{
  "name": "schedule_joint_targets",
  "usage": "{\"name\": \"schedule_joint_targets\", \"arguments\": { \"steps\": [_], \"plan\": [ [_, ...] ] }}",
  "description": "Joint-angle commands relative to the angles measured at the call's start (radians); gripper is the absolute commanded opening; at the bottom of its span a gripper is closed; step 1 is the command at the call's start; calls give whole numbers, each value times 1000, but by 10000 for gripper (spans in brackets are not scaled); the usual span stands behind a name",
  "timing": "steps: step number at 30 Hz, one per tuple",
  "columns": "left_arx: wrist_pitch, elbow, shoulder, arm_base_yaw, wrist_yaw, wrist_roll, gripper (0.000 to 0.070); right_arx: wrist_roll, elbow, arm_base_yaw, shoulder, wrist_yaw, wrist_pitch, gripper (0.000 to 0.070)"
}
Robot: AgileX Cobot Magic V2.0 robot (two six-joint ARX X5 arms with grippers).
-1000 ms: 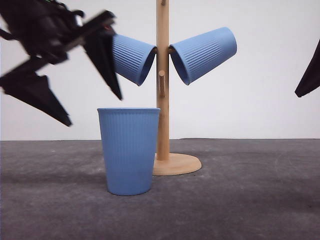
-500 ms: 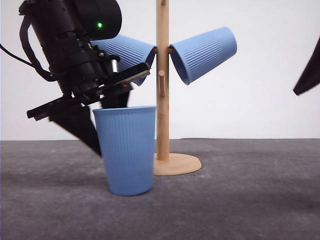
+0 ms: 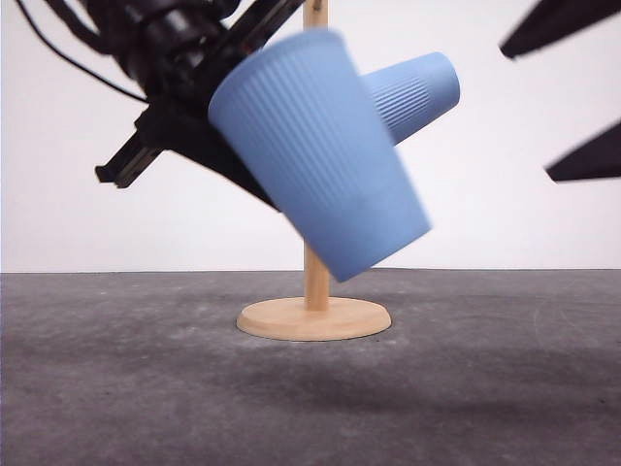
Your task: Place three cups
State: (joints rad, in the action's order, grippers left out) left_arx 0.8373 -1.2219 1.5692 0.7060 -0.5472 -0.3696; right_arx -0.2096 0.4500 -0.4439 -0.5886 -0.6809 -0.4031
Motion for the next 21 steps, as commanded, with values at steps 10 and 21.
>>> {"name": "schedule_joint_targets", "arguments": {
  "steps": [10, 21],
  "plan": [
    [-41, -30, 10, 143, -78, -17, 0, 88, 11, -198, -5, 65, 25, 632],
    [-138, -30, 10, 224, -160, -92, 0, 86, 11, -331, -5, 140, 13, 525]
  ]
}}
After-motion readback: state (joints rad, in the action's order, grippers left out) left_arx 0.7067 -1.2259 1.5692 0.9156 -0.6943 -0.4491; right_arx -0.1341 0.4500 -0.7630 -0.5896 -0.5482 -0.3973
